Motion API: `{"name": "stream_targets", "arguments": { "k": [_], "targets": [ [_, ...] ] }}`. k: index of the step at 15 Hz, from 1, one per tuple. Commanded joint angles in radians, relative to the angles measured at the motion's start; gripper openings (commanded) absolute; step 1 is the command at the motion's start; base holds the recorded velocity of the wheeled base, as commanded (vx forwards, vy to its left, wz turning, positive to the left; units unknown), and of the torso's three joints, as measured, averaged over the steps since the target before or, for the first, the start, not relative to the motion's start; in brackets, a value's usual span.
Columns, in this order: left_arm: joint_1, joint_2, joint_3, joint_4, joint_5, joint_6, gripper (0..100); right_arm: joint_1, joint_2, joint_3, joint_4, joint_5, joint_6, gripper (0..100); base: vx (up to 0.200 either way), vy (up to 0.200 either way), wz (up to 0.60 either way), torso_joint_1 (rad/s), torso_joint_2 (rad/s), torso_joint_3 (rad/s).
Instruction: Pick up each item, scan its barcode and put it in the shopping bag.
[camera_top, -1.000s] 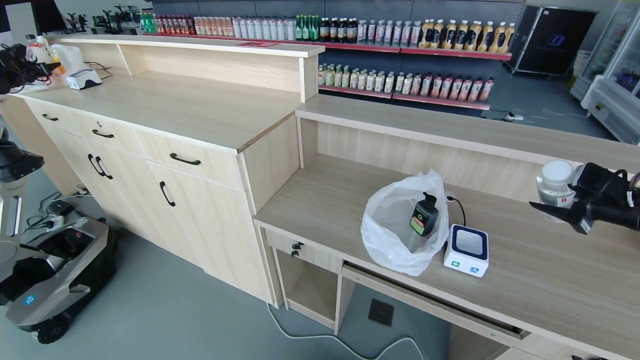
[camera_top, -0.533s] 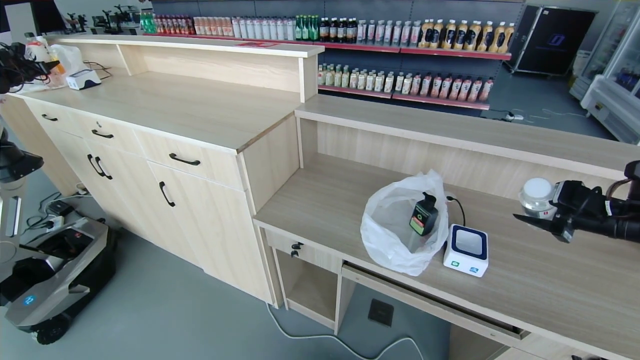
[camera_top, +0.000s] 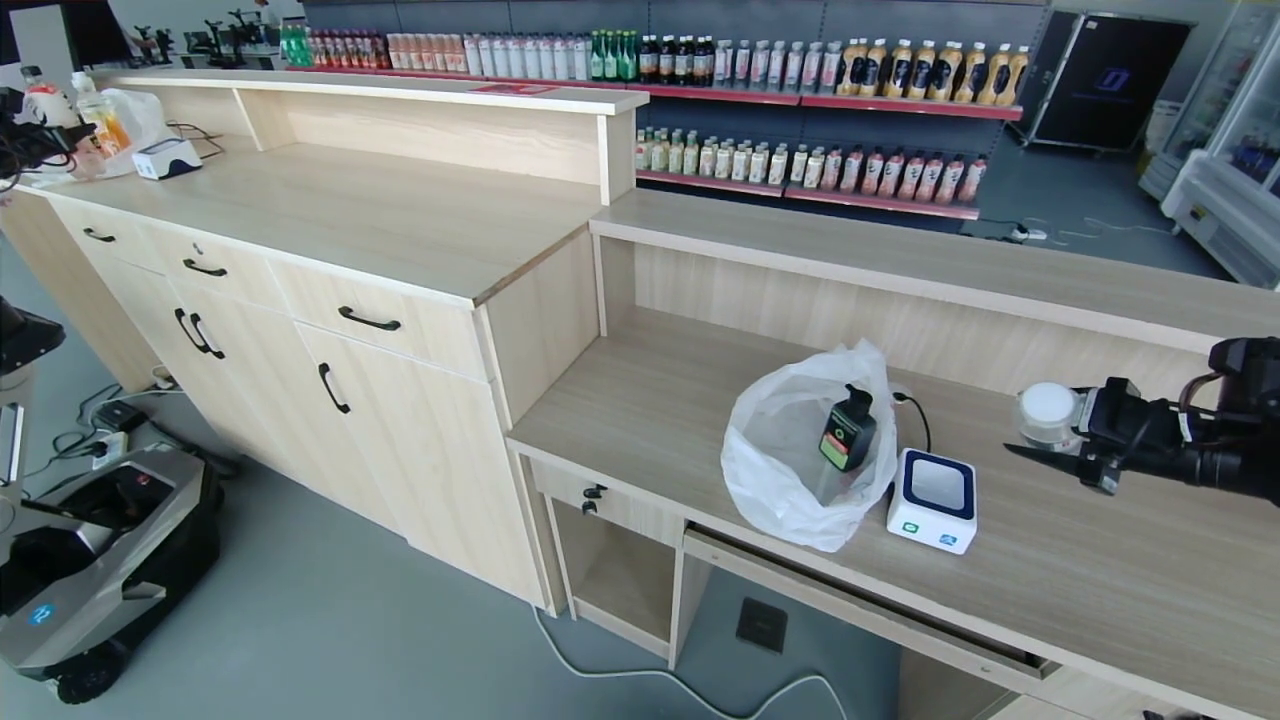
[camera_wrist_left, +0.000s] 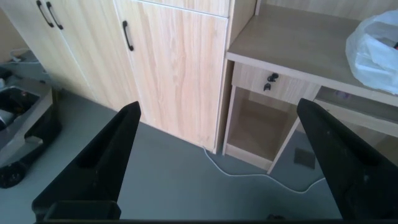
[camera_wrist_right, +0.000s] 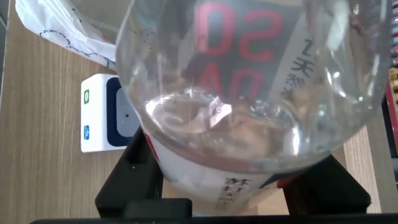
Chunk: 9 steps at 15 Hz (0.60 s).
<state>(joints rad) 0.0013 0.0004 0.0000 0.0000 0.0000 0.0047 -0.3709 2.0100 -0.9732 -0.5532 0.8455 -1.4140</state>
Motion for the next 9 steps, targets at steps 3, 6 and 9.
{"name": "stream_targets", "arguments": {
  "k": [3,6,9],
  "targets": [
    [0.0,0.0,0.0,0.0,0.0,0.0,100,0.009,0.053,-0.036,-0.002,0.007,-0.006,0,0.0,0.0,0.0,0.0,0.0,0.0],
    [0.0,0.0,0.0,0.0,0.0,0.0,100,0.01,0.088,-0.058,-0.027,0.009,-0.008,0,0.0,0.0,0.0,0.0,0.0,0.0],
    [0.0,0.0,0.0,0.0,0.0,0.0,100,0.021,0.113,-0.073,-0.028,0.012,-0.006,0,0.0,0.0,0.0,0.0,0.0,0.0]
  ]
}}
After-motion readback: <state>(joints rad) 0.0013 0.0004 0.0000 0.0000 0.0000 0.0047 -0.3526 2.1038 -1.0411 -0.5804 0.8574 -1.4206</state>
